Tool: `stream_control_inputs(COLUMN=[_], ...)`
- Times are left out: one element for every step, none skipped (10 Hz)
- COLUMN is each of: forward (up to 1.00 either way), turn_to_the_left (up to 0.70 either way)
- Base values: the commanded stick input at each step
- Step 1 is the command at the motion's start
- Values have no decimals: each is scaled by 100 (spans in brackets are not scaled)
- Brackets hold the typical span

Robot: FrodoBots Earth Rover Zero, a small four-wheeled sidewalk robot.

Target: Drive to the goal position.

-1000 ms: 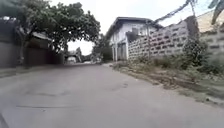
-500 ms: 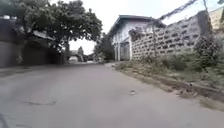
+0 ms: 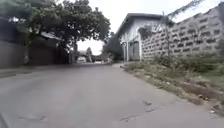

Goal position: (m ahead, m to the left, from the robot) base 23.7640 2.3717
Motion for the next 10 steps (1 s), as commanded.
stream_control_inputs(forward=[100, 100, 100, 100, 100, 100, 100, 100, 100, 100], turn_to_the_left=[0, 0, 0, 0, 0, 0, 0, 0, 0, 0])
